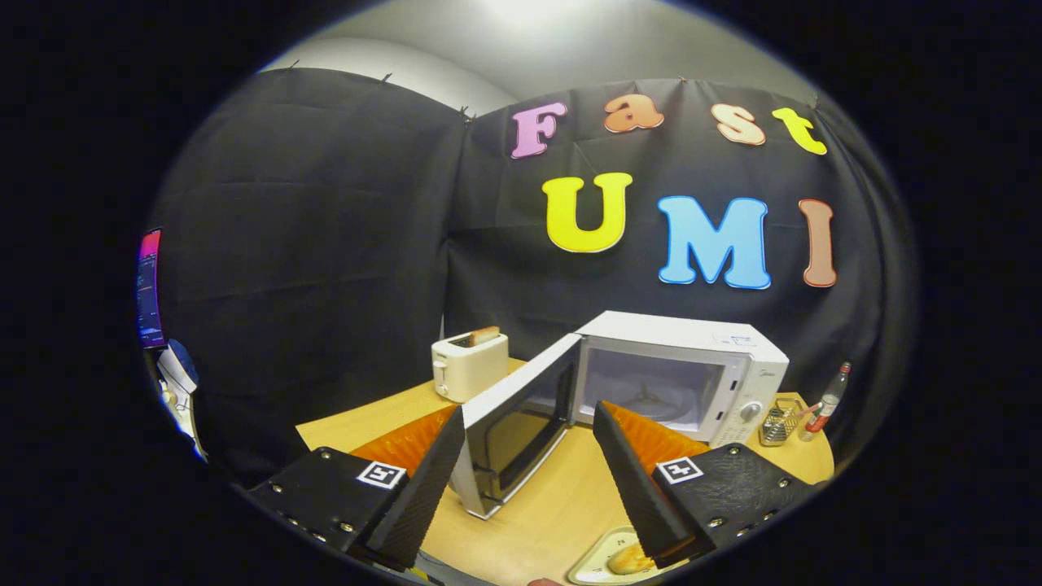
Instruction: Open the microwave, put the food inside, and close the microwave door.
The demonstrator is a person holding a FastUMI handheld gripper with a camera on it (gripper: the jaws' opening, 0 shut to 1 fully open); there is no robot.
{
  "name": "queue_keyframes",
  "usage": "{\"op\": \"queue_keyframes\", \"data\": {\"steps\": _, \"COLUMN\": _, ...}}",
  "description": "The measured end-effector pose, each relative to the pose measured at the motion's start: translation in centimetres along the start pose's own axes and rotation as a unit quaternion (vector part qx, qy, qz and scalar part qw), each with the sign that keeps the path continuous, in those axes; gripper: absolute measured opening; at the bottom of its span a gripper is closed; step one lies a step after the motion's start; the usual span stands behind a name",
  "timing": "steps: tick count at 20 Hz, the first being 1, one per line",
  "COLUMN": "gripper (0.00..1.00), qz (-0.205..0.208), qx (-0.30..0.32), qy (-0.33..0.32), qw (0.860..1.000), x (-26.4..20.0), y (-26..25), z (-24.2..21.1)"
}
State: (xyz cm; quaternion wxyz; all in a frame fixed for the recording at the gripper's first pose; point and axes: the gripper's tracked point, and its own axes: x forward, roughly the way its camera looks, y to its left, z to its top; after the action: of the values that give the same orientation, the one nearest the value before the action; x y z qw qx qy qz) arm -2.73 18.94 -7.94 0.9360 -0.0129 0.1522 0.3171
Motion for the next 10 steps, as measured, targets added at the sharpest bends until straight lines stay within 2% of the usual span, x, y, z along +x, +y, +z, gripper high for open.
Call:
{"op": "queue_keyframes", "data": {"steps": 6, "gripper": 0.96, "qz": -0.037, "qx": 0.035, "qy": 0.068, "qw": 0.996, "x": 0.1, "y": -6.7, "z": -4.0}}
{"op": "queue_keyframes", "data": {"steps": 10, "gripper": 0.97, "qz": -0.058, "qx": 0.075, "qy": 0.127, "qw": 0.987, "x": -0.2, "y": -9.5, "z": -8.1}}
